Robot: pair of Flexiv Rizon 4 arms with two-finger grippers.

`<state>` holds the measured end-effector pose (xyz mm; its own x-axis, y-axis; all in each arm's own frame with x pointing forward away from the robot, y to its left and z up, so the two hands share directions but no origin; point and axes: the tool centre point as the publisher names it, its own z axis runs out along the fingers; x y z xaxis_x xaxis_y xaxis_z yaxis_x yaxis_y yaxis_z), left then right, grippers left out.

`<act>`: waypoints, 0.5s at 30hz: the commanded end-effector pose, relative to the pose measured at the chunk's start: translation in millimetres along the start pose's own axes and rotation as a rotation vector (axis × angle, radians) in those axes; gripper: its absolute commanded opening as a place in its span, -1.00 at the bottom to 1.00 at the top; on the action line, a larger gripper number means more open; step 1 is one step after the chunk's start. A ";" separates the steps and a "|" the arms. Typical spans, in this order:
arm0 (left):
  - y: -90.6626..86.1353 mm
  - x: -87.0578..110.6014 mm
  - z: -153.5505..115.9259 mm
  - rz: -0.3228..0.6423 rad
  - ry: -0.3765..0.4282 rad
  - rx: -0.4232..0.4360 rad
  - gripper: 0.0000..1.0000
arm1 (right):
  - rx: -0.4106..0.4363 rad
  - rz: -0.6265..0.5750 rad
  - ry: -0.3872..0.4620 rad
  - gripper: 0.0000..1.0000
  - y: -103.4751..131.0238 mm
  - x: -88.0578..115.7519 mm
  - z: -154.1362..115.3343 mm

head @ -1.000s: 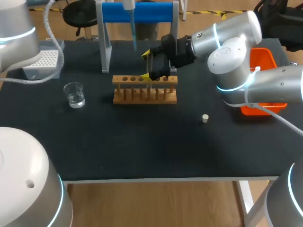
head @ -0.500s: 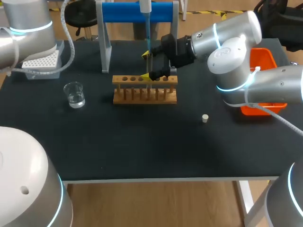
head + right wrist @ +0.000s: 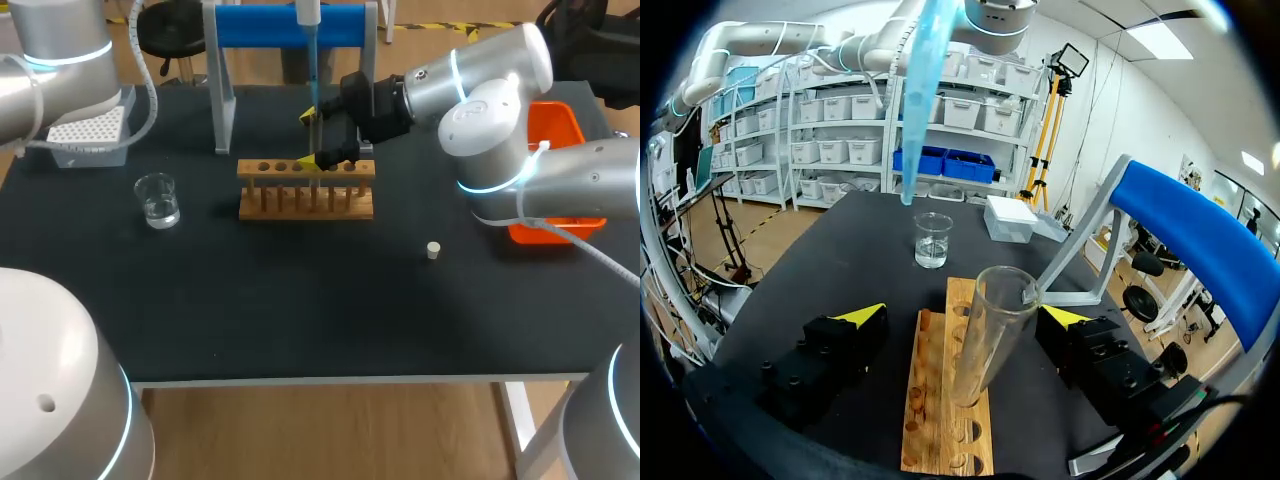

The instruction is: Invert the test tube, pick up the pipette, mount the tip to pipette, aspirate from beaker and dispense into the tube, eject the tip, return the pipette, and cap with the stopper.

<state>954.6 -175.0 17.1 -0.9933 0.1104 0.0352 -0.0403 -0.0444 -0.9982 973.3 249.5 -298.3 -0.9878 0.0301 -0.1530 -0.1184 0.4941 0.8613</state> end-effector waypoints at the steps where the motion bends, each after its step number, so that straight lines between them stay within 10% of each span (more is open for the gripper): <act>1: -0.3 -0.3 0.0 0.000 0.000 -0.001 -1.00 | 0.000 0.000 0.004 1.00 -0.1 -0.8 -1.1; 15: -0.3 -0.3 0.0 0.000 0.000 -0.001 -1.00 | 0.000 -0.001 0.010 1.00 0.2 0.1 -0.3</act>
<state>954.5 -174.9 16.8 -0.9933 0.1105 0.0347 -0.0398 -0.0448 -0.9982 972.1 250.2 -298.5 -0.9881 0.0260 -0.1518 -0.1193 0.4935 0.8615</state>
